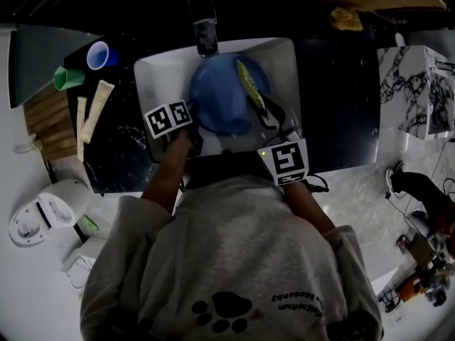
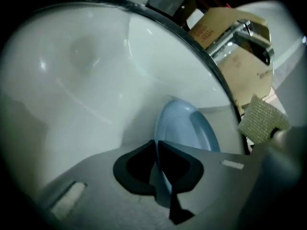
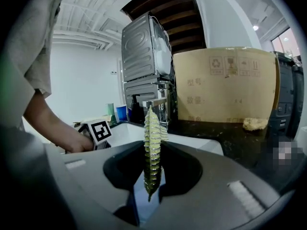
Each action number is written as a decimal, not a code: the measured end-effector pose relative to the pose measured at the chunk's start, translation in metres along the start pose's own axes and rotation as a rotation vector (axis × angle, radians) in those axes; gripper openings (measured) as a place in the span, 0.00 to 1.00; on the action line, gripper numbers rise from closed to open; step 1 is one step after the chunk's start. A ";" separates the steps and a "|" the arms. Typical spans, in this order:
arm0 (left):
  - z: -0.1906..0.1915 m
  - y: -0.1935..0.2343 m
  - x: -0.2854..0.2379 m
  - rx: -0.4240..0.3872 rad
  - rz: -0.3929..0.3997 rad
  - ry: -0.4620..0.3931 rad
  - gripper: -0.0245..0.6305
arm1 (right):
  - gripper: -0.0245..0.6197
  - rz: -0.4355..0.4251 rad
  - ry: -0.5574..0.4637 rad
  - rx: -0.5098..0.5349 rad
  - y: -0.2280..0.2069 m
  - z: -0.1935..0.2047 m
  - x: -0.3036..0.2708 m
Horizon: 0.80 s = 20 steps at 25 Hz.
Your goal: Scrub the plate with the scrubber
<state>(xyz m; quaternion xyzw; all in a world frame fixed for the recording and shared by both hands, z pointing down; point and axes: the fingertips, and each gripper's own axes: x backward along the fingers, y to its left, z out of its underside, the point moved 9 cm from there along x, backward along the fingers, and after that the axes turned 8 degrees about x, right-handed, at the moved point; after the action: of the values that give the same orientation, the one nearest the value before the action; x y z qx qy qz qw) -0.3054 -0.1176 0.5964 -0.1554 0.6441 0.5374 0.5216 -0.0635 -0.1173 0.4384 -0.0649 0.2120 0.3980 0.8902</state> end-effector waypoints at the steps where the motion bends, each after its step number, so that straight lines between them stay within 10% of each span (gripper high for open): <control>1: 0.000 -0.001 0.001 0.030 0.032 -0.004 0.06 | 0.16 -0.002 -0.009 0.007 0.000 -0.002 0.003; 9: 0.006 -0.039 0.038 -0.084 0.118 -0.107 0.06 | 0.16 0.015 -0.075 0.040 -0.011 -0.010 0.039; 20: 0.038 -0.085 0.097 -0.043 0.292 -0.227 0.07 | 0.16 0.106 -0.176 0.070 -0.036 -0.023 0.099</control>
<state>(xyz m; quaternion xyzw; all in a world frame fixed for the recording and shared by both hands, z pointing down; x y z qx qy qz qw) -0.2618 -0.0820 0.4745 -0.0097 0.5851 0.6352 0.5042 0.0141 -0.0807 0.3738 0.0129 0.1500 0.4408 0.8849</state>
